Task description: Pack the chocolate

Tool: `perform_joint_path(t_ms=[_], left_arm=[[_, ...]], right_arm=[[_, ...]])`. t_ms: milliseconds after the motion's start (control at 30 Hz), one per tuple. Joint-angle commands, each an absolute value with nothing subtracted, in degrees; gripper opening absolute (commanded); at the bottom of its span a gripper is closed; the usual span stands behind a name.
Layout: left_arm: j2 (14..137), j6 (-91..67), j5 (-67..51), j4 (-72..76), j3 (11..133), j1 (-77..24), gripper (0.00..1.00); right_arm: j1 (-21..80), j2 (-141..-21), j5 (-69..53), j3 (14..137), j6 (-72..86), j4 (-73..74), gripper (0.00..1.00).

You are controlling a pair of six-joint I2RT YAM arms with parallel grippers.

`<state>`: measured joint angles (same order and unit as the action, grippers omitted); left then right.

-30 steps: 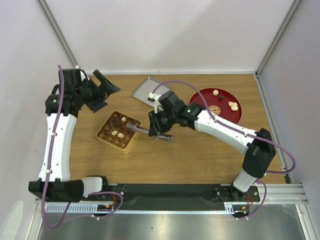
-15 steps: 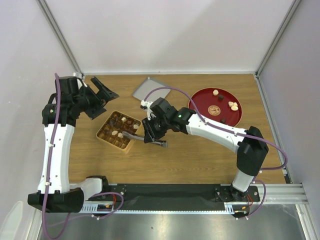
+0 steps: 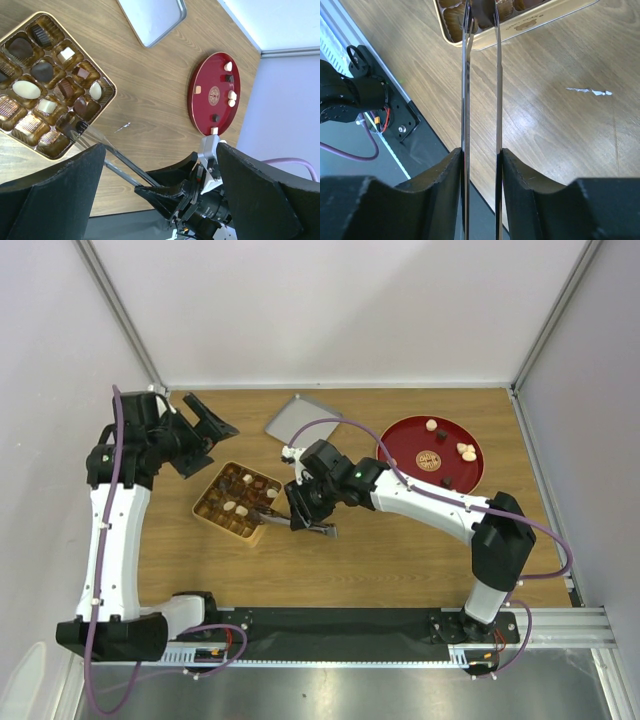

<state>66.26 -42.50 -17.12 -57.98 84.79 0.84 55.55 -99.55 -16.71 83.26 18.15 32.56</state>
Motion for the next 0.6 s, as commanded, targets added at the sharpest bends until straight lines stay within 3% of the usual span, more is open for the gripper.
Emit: perform_joint_path(t_ms=[0,267,567], left_arm=[[67.1,-43.4,-19.2,-57.4,85.1,1.5,1.00],[67.9,-43.4,-18.7,-57.0,85.6,1.5,1.00],[71.2,-43.0,-17.2,-55.1,85.2,1.5,1.00]], right_arm=[[55.5,-98.5,-16.1,83.6,17.1,31.3,0.42],[52.5,-97.0,-17.0,86.5,16.5,31.2,0.41],[37.5,-88.2,-16.4,90.4,17.9,39.0,0.39]])
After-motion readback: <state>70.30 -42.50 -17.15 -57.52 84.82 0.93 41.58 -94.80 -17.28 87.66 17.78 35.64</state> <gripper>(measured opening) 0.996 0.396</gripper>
